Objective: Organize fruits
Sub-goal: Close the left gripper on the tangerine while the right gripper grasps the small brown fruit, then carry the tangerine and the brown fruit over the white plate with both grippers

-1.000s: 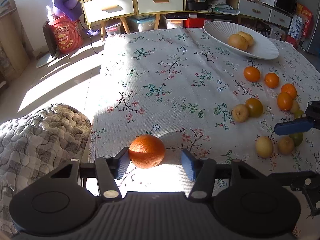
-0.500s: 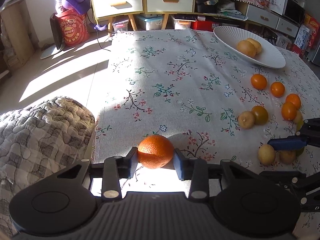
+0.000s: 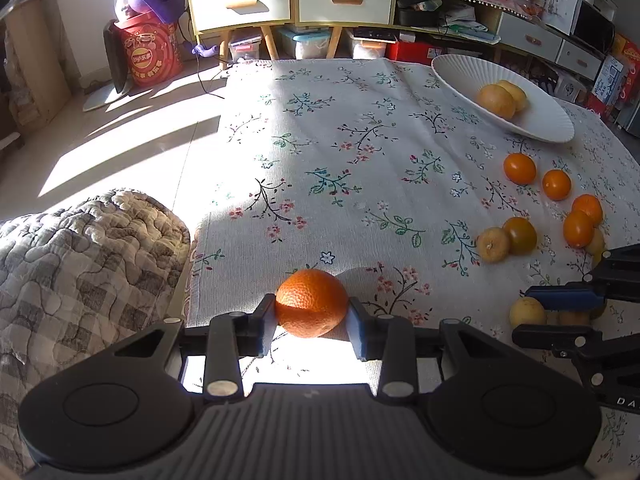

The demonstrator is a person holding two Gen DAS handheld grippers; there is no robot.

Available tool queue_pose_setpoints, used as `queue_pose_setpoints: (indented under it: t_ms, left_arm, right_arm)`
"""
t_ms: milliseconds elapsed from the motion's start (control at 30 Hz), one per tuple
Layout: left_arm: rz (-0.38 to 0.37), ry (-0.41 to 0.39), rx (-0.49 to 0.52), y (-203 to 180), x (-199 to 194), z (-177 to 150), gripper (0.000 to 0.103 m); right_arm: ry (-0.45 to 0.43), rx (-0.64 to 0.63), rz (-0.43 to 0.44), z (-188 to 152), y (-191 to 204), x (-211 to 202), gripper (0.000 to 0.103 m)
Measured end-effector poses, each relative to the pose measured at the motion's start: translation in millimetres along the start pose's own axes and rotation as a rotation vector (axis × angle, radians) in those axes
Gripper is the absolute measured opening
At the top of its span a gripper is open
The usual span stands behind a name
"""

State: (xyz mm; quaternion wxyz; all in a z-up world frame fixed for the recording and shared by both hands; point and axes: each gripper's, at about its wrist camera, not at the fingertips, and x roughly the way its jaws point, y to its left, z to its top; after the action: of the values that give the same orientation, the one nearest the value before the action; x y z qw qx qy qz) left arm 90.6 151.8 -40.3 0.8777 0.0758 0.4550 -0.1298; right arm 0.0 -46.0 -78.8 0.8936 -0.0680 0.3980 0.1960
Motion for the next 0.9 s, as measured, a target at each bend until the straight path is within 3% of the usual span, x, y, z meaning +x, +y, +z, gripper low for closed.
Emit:
queue_pose_setpoints:
  t_ms: [433,900]
  left_arm:
    - [-0.04,-0.024,-0.001,-9,-13,5,0.026]
    - [-0.105,-0.071,0.022,-38,-20,29,0.025]
  right_arm:
    - [-0.027,0.0,-0.001,8,-1,-7,0.022]
    - [-0.101,0.036,-0.061,27,-21,-28,0.022]
